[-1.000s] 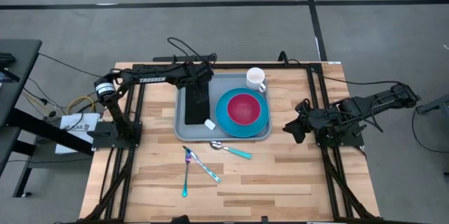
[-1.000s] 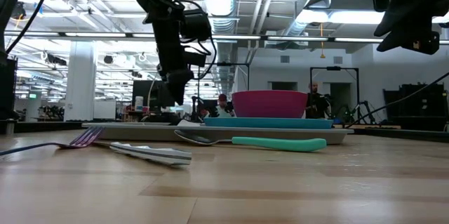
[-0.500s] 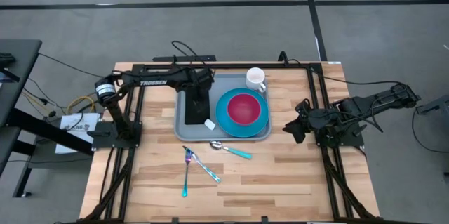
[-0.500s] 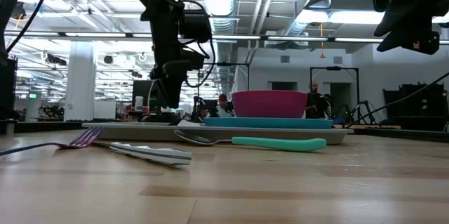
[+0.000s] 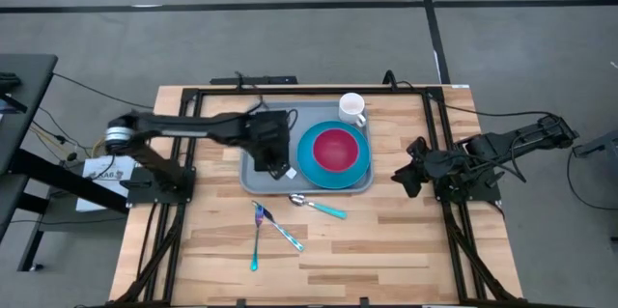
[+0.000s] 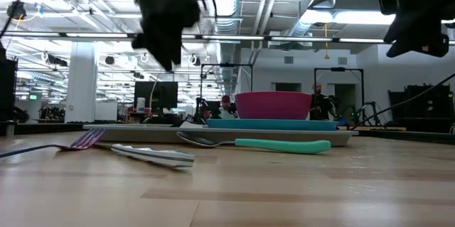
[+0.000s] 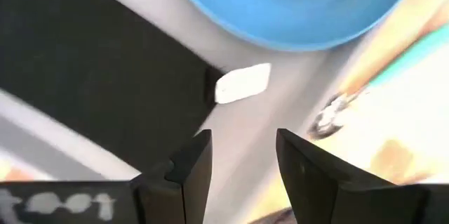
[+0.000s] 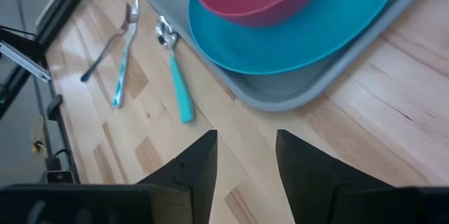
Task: Set up tray
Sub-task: Put the blue fork on the black napkin on the gray serving tray
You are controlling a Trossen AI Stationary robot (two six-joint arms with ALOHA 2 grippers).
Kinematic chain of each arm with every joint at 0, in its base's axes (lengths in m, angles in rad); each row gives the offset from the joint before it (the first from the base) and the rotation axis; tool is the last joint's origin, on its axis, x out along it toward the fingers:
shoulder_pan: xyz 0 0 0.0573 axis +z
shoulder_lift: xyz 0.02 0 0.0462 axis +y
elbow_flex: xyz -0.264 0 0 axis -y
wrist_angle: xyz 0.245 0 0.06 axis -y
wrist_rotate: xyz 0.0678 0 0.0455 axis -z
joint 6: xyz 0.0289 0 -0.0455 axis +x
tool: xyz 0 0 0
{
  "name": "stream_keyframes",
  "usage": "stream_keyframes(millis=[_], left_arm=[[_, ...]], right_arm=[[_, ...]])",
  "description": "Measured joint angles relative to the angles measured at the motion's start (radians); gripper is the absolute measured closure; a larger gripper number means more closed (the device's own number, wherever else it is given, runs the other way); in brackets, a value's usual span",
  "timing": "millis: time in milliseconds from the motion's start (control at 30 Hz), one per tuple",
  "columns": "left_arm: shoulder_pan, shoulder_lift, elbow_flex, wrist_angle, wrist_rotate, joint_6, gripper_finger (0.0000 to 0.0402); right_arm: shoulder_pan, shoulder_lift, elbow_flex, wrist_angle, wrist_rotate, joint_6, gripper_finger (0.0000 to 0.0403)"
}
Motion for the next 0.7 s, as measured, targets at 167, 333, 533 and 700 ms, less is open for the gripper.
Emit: stream_keyframes(millis=[167, 333, 533, 700], left_arm=[[-0.152, -0.173, -0.019, 0.003, -0.154, -0.275, 0.0256], [-0.291, -0.283, -0.102, -0.026, -0.229, -0.611, 0.0256], [-0.405, -0.256, -0.170, -0.071, -0.188, -0.863, 0.0256], [-0.466, -0.205, -0.174, -0.056, -0.194, -0.952, 0.0256]], right_arm=[[0.010, 0.000, 0.000, -0.042, 0.000, -0.002, 0.0265], [0.027, 0.000, 0.000, -0.059, -0.013, 0.001, 0.0265], [0.012, 0.012, 0.000, -0.118, -0.008, 0.069, 0.0265], [-0.016, 0.047, 0.000, -0.155, 0.005, 0.042, 0.0265]])
